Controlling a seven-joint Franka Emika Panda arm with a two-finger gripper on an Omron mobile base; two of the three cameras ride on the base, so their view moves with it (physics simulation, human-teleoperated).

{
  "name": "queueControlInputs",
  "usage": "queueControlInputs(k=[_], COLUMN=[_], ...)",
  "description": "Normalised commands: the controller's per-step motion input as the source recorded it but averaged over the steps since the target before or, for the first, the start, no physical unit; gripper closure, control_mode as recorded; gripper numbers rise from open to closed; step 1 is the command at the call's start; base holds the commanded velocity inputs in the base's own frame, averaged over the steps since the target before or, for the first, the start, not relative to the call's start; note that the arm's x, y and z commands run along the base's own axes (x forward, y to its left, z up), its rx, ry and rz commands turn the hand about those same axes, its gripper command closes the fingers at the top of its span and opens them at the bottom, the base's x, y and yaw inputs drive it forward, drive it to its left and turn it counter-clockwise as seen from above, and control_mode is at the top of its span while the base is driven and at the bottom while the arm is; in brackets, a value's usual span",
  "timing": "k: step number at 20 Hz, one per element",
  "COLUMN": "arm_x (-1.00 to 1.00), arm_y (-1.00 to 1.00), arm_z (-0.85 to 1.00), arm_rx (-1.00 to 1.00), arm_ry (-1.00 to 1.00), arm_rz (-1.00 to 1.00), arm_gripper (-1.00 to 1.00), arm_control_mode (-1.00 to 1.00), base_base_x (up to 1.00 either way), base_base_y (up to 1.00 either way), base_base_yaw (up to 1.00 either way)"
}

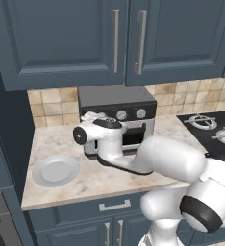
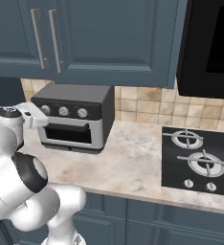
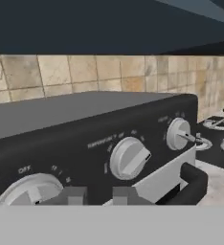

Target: Pull the toaster oven rack outwards. Pick up the baguette from the plate and place it on the toaster oven rack. Close the toaster oven door fully and set the temperature to the lowest setting.

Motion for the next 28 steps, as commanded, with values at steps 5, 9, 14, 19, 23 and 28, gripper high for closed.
queueControlInputs(k=[5, 9, 14, 19, 23, 28], arm_x=[-0.34, -0.25, -0.08, 0.0, 0.19, 0.21], arm_y=[-0.63, -0.67, -0.62, -0.35, -0.39, -0.41], arm_z=[0.16, 0.03, -0.04, -0.19, -0.02, 0.0], arm_rx=[0.26, 0.23, 0.19, 0.18, 0.3, 0.38], arm_ry=[-0.2, -0.14, -0.09, -0.06, -0.04, -0.07], arm_rz=[0.08, 0.09, 0.07, 0.1, 0.21, 0.34], arm_gripper=[1.0, 1.0, 1.0, 1.0, 1.0, 1.0], arm_control_mode=[-1.0, -1.0, -1.0, -1.0, -1.0, -1.0], base_base_x=[0.0, 0.0, 0.0, 0.0, 0.0, 0.0], base_base_y=[0.0, 0.0, 0.0, 0.0, 0.0, 0.0], base_base_yaw=[0.0, 0.0, 0.0, 0.0, 0.0, 0.0])
